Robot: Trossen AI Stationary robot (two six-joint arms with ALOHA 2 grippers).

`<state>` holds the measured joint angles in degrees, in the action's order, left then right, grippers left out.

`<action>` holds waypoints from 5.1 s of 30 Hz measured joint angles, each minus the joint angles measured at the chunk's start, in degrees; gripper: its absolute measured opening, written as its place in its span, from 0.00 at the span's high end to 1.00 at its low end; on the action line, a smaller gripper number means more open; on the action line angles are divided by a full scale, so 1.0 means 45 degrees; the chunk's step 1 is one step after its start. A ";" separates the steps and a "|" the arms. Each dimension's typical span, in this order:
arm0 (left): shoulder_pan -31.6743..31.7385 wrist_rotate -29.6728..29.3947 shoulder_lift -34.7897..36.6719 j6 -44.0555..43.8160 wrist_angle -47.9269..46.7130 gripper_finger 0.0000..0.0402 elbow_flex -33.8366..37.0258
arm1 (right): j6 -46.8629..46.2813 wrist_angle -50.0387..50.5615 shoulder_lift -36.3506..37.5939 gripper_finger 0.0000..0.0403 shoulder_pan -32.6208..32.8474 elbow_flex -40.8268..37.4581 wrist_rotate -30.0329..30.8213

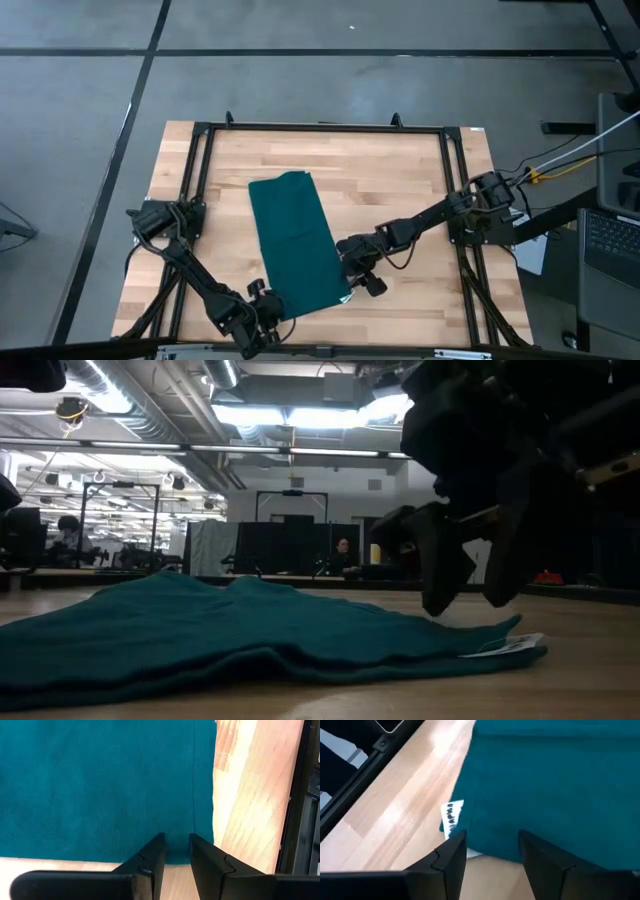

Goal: Fold microfiber towels
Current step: Fold the green napkin

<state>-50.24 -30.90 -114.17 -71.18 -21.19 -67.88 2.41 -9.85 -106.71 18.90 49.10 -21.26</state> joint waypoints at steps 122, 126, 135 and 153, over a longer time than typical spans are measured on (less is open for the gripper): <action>-0.0013 0.0992 0.0499 0.5028 0.0975 0.75 0.0865 | -0.2916 -0.2646 -0.2844 0.73 -0.0339 0.1792 0.2642; 0.0209 0.0419 0.0114 0.4571 0.1526 0.75 0.0806 | -0.3109 -0.2651 -0.2844 0.74 -0.0239 0.1792 0.2496; 0.0889 0.0942 -0.0198 0.3735 0.1364 0.75 0.0761 | -0.3425 -0.2757 -0.2844 0.72 -0.0102 0.1787 0.2459; 0.0856 0.0554 -0.0556 -0.0154 0.0690 0.99 0.0699 | -0.3442 -0.2854 -0.2873 0.84 -0.0016 0.1797 0.2017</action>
<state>-46.38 -28.41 -116.67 -71.87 -18.08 -64.73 -13.08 -22.69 -119.63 18.83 57.19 -12.18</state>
